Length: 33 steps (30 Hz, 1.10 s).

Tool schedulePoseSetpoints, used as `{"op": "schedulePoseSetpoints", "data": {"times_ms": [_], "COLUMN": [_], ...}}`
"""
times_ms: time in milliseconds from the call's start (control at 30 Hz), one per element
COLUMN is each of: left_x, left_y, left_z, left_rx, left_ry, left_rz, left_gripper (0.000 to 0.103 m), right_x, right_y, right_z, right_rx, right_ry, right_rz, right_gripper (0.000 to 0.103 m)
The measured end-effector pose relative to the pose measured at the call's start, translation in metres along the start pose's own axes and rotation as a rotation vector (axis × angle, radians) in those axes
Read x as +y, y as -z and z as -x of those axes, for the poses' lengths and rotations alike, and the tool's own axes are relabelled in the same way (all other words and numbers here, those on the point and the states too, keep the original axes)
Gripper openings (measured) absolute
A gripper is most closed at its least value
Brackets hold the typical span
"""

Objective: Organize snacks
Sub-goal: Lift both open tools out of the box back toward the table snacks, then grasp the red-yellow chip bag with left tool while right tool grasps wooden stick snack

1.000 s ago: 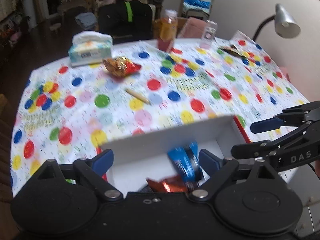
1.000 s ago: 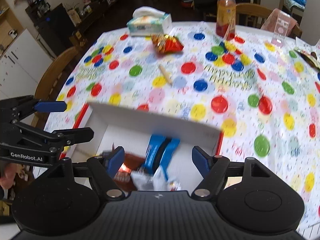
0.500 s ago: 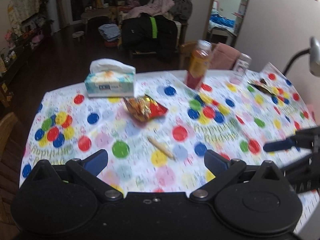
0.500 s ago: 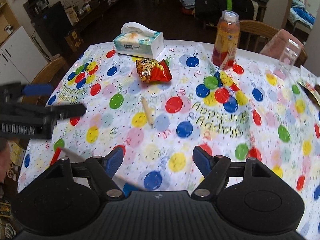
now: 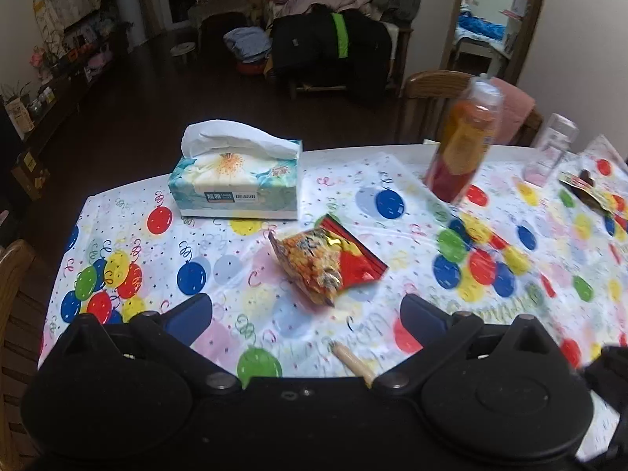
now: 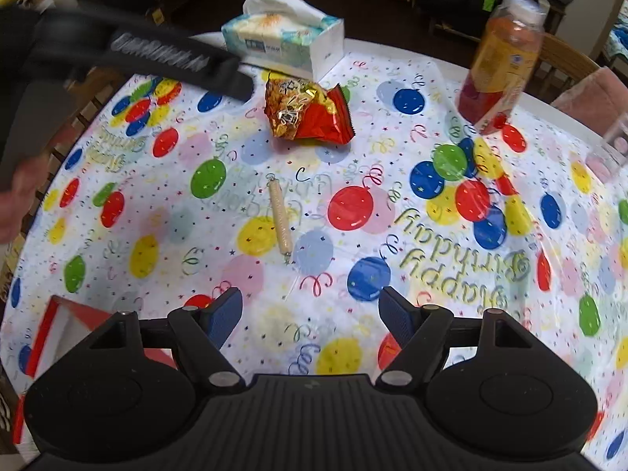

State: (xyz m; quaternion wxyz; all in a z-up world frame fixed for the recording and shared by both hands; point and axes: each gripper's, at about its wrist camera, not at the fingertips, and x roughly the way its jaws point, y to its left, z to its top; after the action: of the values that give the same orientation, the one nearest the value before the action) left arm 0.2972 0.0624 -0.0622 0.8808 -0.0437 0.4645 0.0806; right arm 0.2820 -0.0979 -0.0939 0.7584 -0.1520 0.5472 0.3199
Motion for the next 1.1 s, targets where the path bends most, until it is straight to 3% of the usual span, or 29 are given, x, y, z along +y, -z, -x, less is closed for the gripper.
{"op": "schedulePoseSetpoints", "data": {"times_ms": [400,567,733,867,967,1100], "left_x": [0.014,0.011,0.008,0.007,0.009,0.012], "left_y": [-0.023,-0.021,-0.022,-0.021,-0.021,-0.02], "left_z": [-0.085,-0.106,-0.121,-0.131,-0.138,-0.141], "left_rx": [0.102,0.147,0.166,0.187,0.204,0.216], "left_ry": [0.002,0.02,0.02,0.029,0.039,0.073], "left_rz": [0.108,0.095,0.088,0.096,0.108,0.144], "left_gripper": [0.1,0.099,0.098,0.093,0.082,0.069], "right_x": [0.005,0.014,0.02,0.027,0.032,0.037], "right_y": [-0.036,-0.045,-0.052,-0.053,-0.052,-0.052], "right_z": [-0.068,-0.094,-0.111,-0.12,-0.125,-0.126], "right_rx": [0.041,0.068,0.076,0.082,0.082,0.067], "right_ry": [-0.009,-0.011,-0.01,0.005,0.019,0.04], "right_rz": [0.059,0.085,0.092,0.118,0.135,0.16], "right_gripper": [0.076,0.075,0.065,0.05,0.038,0.032]}}
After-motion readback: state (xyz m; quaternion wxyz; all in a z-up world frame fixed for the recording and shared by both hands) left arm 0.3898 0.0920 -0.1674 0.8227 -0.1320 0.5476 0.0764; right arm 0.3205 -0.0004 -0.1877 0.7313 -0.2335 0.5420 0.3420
